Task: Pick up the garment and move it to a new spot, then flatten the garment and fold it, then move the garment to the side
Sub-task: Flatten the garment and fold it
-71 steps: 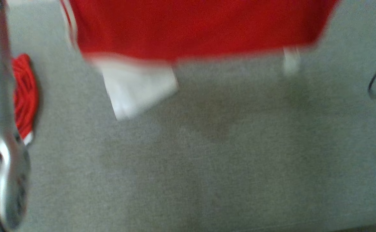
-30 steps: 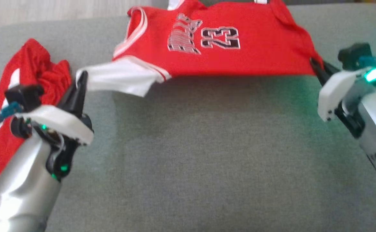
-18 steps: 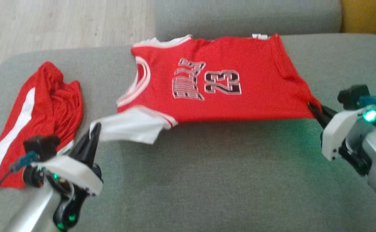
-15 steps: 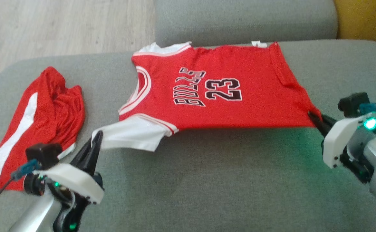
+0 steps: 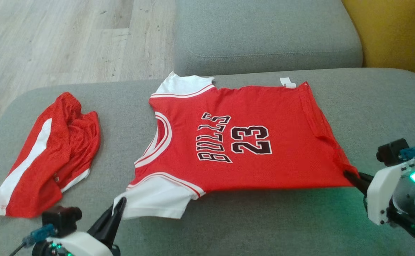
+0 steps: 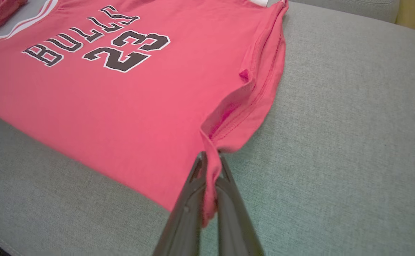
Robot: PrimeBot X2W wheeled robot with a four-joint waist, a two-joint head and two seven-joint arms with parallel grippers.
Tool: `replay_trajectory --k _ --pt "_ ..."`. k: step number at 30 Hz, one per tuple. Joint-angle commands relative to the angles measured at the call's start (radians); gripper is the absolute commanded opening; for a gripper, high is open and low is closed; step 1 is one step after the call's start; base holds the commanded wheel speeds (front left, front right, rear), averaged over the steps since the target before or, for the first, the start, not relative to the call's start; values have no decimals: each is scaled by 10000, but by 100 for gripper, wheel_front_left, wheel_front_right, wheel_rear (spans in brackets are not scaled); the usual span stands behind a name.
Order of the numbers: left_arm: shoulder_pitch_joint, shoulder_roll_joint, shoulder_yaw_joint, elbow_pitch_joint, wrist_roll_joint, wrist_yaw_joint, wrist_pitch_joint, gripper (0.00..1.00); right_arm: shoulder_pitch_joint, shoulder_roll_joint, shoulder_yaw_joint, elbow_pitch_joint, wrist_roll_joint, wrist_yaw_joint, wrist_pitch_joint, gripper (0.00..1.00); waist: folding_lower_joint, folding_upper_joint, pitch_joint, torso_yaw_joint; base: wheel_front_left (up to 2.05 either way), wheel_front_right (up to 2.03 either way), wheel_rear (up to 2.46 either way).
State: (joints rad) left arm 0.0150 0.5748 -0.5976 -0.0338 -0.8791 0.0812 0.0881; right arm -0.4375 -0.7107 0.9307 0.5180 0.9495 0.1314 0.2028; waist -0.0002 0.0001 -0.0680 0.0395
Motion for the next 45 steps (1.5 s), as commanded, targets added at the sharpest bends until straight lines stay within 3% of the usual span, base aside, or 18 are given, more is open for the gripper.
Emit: replay_trajectory --k 1,7,15,32,45 --pt "-514 389 430 -354 6 75 -40 0 -30 -441 -153 -207 38 -7 -22 0 2 -1 5 -1 0 0 0" --pt "-592 397 546 -675 73 327 -84 0 -13 -492 -700 -587 -104 -7 100 0 2 -1 193 -108 0 0 0" --pt "-1561 380 672 -273 223 211 35 0 -237 -75 -1524 -499 -594 -7 486 0 2 -1 635 -282 0 0 0" --pt "-4800 238 210 1958 808 -1032 999 0 -1448 1259 -2931 356 -1942 -7 1738 0 2 -1 2260 -466 0 0 0" --pt "-6886 -40 -447 3943 1588 -1763 1194 0 -2413 1746 -3017 951 -2608 -7 2110 0 2 -1 3027 -513 0 0 0"
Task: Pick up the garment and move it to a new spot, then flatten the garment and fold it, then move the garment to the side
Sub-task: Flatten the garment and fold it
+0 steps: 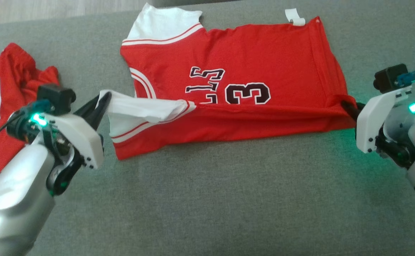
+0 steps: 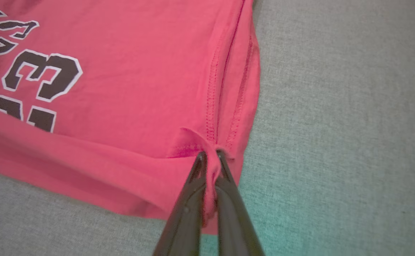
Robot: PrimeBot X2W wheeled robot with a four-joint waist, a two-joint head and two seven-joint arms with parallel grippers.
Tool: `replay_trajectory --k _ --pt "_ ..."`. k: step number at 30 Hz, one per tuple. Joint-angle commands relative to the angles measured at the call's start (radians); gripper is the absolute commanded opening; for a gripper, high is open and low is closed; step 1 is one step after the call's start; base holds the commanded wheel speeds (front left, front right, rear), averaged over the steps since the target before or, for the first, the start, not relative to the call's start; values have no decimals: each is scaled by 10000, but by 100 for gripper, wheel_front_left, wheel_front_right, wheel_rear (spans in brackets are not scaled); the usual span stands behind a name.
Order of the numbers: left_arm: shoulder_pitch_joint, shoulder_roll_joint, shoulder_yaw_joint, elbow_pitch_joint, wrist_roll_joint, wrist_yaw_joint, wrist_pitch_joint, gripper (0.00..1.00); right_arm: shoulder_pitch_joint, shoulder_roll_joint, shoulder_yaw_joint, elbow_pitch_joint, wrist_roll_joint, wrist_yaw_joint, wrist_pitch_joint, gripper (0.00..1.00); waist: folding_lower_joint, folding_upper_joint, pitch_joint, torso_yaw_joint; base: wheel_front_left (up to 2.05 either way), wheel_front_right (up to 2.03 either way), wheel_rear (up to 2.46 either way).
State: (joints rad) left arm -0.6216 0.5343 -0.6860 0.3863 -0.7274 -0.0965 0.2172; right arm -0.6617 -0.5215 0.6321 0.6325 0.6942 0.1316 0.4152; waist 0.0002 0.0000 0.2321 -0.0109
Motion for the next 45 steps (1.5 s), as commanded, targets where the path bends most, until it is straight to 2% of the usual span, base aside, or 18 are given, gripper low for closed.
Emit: replay_trajectory --k 1,5,6,7,12,16,21,23,27,32,38,45 --pt "-642 317 384 -131 114 -22 -131 0 -234 -125 -29 -147 -80 -9 -20 0 -2 0 78 -12 0 0 0" --pt "-1123 96 247 419 221 -119 -308 0 -516 -31 -98 109 -219 -9 -191 2 -2 0 280 -21 0 0 0" --pt "-1282 56 267 582 307 -102 -459 55 -612 3 -166 202 -308 -9 -342 100 -2 0 335 -29 0 0 0" --pt "-1436 6 284 764 401 -71 -621 100 -718 52 -279 346 -409 -9 -509 100 -2 0 377 -36 0 0 0" --pt "-2077 -483 715 1494 475 237 -1862 100 -1226 521 -1028 961 -982 -9 -1902 100 -2 0 437 -54 0 0 0" --pt "-2226 -896 1189 1704 421 543 -3324 100 -1428 905 -1763 1090 -1415 -9 -3690 100 -2 0 248 -49 0 0 0" --pt "-1763 -1324 1780 1503 245 942 -4552 100 -1179 1490 -2616 822 -1969 -9 -5614 100 -2 0 -262 -28 0 0 0" --pt "-1106 -1579 2289 1009 194 1266 -4750 100 -735 1850 -3184 512 -2293 -9 -6228 100 -2 0 -641 -25 0 0 0" --pt "267 -2057 3130 -222 555 1717 -4783 100 332 2217 -3834 87 -2969 -9 -6435 100 -2 0 -1093 17 0 0 0" --pt "2289 -2752 3604 -1125 1183 1879 -4786 100 1795 2862 -4608 -213 -3628 -9 -6037 100 -2 0 -1488 23 0 0 0" --pt "3846 -3145 3514 -646 1650 1879 -4788 100 3154 3602 -5303 -916 -4413 -9 -5984 100 -2 0 -1830 -66 0 0 0" --pt "3804 -3153 3378 262 1680 1854 -4620 100 3637 4028 -5680 -1840 -5071 -9 -5844 100 -2 0 -1780 -303 0 0 0"
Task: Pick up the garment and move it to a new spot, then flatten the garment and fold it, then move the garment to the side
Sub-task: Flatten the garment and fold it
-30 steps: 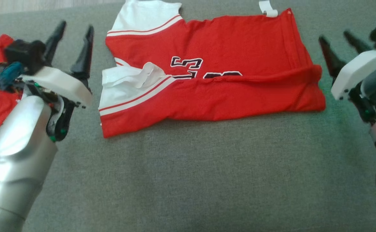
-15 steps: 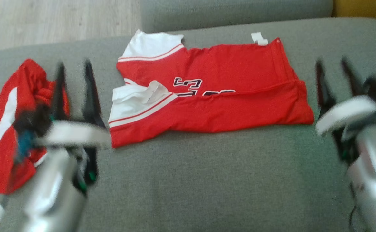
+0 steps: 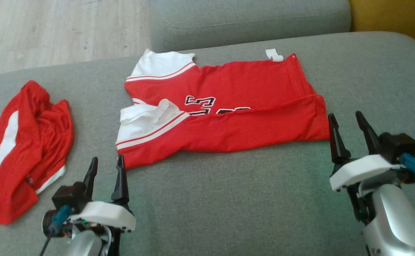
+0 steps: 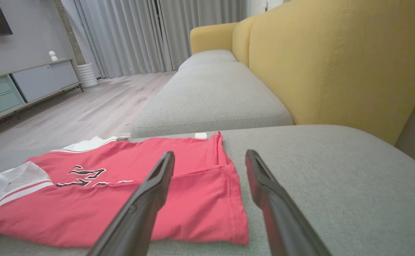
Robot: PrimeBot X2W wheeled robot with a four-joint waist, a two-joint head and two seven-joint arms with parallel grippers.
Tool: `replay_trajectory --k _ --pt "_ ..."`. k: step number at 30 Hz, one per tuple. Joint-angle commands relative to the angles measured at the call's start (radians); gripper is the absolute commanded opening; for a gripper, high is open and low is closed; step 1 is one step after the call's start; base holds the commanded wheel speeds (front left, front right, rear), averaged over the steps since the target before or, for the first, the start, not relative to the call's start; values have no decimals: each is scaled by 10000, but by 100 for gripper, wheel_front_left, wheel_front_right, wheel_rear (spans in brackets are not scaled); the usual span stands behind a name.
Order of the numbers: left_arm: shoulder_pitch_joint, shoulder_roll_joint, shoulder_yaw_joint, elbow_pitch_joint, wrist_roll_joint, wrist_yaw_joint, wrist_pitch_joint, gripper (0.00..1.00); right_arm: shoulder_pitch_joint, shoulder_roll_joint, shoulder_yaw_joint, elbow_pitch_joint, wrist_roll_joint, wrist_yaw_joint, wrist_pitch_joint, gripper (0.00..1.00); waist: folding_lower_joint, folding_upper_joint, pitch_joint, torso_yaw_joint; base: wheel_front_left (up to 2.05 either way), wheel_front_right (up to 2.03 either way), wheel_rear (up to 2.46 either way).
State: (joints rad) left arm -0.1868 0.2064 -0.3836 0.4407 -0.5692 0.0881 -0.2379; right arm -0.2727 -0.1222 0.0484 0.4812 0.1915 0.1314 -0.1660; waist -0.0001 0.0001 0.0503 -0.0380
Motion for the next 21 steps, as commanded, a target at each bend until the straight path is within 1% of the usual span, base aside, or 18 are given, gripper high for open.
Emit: replay_trajectory --k 1,3,6,9,13,17,21 --pt "-650 136 356 -145 81 11 16 100 -223 69 158 -496 -136 -7 30 100 1 -1 101 -97 0 0 0" --pt "-914 171 339 184 67 41 283 100 -188 113 148 -820 -284 -7 161 100 1 -1 240 -209 0 0 0" --pt "-1326 250 329 836 74 236 840 100 -171 154 124 -1258 -434 -7 356 100 1 -1 439 -415 0 0 0" --pt "-1692 193 490 1452 -203 374 1402 100 -199 181 96 -1595 -499 -7 561 100 1 -1 634 -616 0 0 0" --pt "-2056 278 327 2139 -235 317 2126 100 -294 211 158 -1886 -450 -7 770 100 1 -1 832 -855 0 0 0" --pt "-2304 324 197 2658 -324 156 2704 100 -478 203 229 -2073 -452 -7 879 100 1 -1 1018 -1040 0 0 0" --pt "-2558 401 66 3124 -327 132 3242 100 -661 219 266 -2182 -460 -7 914 100 1 -1 1198 -1138 0 0 0"
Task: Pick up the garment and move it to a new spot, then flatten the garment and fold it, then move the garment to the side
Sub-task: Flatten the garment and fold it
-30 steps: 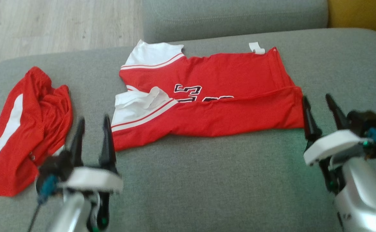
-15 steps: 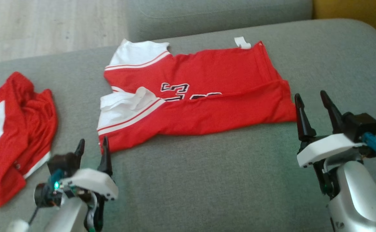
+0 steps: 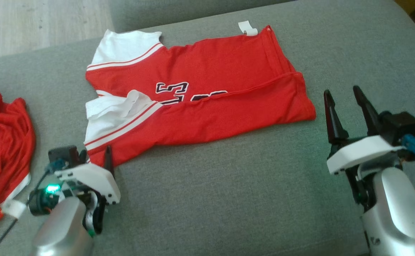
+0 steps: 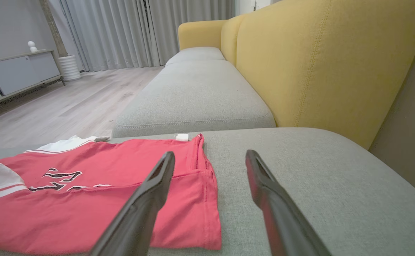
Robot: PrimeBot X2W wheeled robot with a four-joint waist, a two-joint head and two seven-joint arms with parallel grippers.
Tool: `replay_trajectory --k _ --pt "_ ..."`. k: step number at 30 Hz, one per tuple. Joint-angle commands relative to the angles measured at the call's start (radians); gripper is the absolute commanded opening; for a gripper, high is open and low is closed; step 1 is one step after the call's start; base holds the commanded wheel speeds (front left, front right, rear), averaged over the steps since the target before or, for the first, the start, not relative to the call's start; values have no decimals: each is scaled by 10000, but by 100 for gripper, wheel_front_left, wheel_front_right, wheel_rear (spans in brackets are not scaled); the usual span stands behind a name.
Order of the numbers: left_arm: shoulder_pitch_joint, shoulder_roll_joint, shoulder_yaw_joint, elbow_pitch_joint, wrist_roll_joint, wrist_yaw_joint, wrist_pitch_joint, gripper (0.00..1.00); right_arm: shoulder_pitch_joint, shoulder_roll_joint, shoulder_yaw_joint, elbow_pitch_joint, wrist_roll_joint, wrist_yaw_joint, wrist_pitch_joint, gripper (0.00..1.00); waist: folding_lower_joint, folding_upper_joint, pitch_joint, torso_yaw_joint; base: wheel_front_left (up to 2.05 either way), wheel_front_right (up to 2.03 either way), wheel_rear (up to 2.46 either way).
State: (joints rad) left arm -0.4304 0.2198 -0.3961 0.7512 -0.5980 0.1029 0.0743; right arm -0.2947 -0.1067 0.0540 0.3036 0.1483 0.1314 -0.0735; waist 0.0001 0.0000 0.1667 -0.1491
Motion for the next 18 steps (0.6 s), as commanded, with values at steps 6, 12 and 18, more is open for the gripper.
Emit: replay_trajectory --k 6,12,18 --pt "-452 389 -165 571 87 -215 826 33 -609 38 226 -454 -100 -7 13 100 -1 0 211 -53 0 0 0" --pt "-768 348 -17 260 156 -200 -342 0 -660 -102 101 -237 -273 -7 348 100 -1 0 164 186 0 0 0" --pt "-1054 329 -177 -597 629 -229 -1875 0 -887 10 -489 593 -811 -7 1155 100 -1 0 29 630 0 0 0"
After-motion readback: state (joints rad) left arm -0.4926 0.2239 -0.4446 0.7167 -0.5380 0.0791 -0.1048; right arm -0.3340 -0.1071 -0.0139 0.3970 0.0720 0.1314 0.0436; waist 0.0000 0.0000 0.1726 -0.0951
